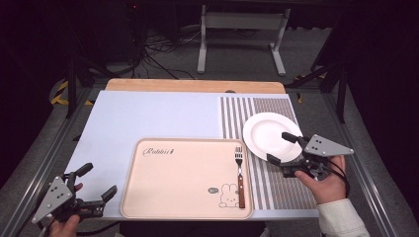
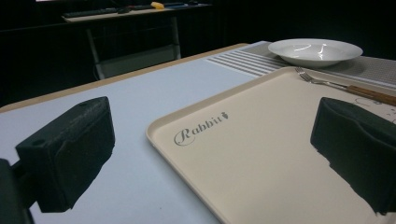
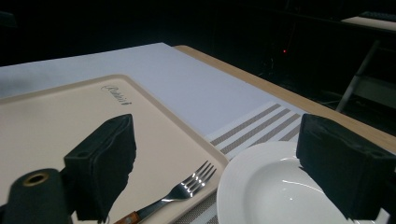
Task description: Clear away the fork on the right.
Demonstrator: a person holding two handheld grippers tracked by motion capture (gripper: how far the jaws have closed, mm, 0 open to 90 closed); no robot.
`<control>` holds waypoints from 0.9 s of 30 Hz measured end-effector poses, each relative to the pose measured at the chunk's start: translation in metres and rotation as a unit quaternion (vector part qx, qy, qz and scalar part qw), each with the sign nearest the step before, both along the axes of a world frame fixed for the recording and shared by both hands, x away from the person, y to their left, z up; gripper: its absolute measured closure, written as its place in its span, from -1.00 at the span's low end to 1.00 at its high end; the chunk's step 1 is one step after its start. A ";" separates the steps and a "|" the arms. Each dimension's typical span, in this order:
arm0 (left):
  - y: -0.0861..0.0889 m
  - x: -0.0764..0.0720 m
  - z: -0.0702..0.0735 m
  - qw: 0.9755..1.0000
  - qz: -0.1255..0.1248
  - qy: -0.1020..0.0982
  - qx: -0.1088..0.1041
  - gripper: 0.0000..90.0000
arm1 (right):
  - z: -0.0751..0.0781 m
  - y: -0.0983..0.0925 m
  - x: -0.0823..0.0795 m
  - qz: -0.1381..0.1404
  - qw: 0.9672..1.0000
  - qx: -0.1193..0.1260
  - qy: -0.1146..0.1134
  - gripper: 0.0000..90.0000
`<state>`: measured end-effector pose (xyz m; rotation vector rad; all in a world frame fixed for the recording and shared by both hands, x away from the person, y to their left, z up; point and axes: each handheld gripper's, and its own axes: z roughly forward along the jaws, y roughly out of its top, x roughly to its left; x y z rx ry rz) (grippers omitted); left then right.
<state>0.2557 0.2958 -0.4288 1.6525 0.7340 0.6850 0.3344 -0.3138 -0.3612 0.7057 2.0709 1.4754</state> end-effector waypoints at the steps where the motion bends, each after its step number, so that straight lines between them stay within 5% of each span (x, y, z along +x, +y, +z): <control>1: 0.000 0.000 0.000 1.000 0.000 0.000 -0.001 -0.99 | -0.001 -0.003 -0.002 0.000 1.000 0.002 -0.005 -0.72; 6: 0.000 0.000 0.000 1.000 0.001 0.000 -0.003 -0.99 | -0.010 -0.018 -0.010 -0.007 1.000 0.023 -0.019 -0.72; 14: 0.001 0.000 0.000 1.000 0.000 -0.001 -0.008 -0.99 | -0.031 -0.039 -0.018 -0.004 0.999 0.025 -0.035 -0.72; 27: 0.002 -0.001 0.000 1.000 -0.003 -0.003 -0.018 -0.99 | -0.081 -0.056 -0.025 -0.011 0.999 0.034 0.000 -0.72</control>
